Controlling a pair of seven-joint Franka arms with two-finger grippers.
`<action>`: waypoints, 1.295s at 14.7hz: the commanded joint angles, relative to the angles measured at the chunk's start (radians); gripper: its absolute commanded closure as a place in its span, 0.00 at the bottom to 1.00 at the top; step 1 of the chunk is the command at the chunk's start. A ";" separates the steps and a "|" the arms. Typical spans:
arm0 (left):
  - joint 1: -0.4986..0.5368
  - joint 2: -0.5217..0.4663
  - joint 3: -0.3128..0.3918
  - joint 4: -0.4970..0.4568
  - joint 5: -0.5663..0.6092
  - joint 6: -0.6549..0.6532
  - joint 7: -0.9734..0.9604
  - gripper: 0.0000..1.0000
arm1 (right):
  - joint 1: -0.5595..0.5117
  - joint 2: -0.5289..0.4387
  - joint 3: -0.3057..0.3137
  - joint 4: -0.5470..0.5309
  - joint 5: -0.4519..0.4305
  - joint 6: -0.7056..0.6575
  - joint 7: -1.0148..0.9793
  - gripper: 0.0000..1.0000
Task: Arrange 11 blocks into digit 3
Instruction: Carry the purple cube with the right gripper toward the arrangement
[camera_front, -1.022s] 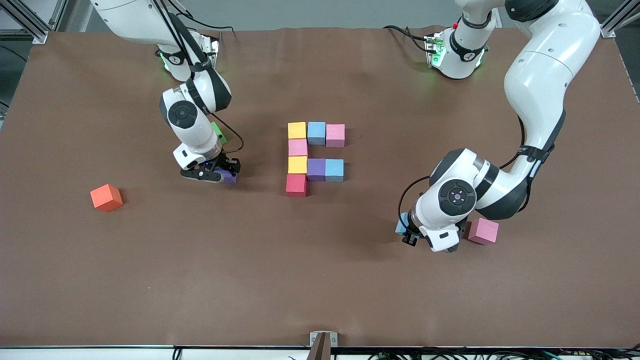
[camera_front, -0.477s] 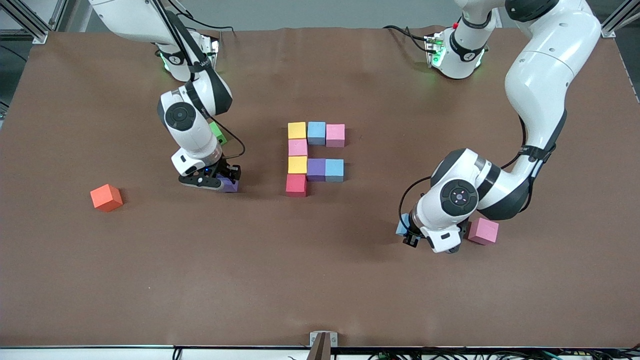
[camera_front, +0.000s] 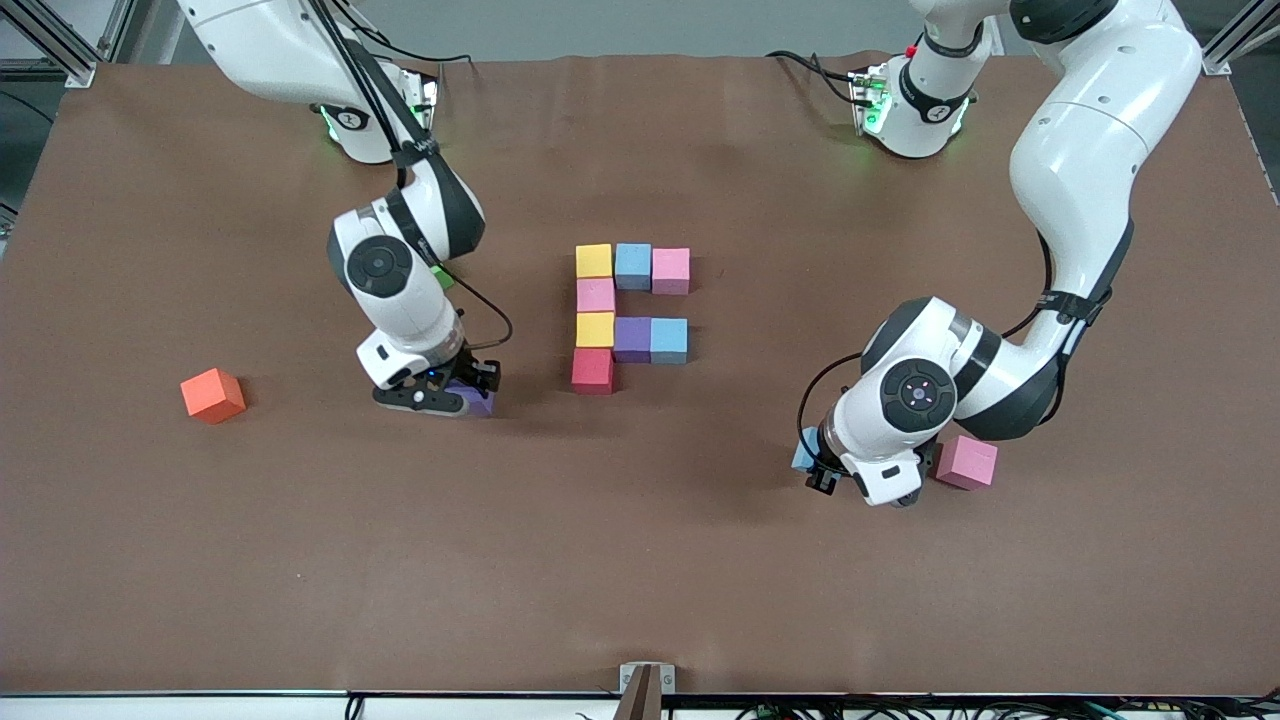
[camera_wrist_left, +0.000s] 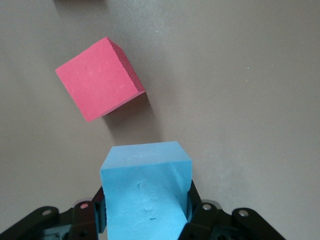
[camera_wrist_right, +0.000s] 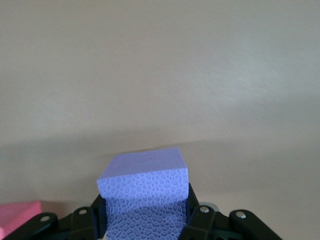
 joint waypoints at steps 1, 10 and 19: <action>-0.002 -0.006 0.001 0.004 0.019 -0.001 0.006 0.69 | 0.019 0.103 0.002 0.183 0.033 -0.100 0.006 0.96; -0.001 -0.003 0.001 0.004 0.018 -0.001 0.006 0.69 | 0.065 0.231 0.002 0.429 0.088 -0.223 0.062 0.96; 0.007 -0.008 0.001 0.004 0.016 -0.001 0.000 0.69 | 0.131 0.302 0.000 0.457 0.074 -0.133 0.144 0.96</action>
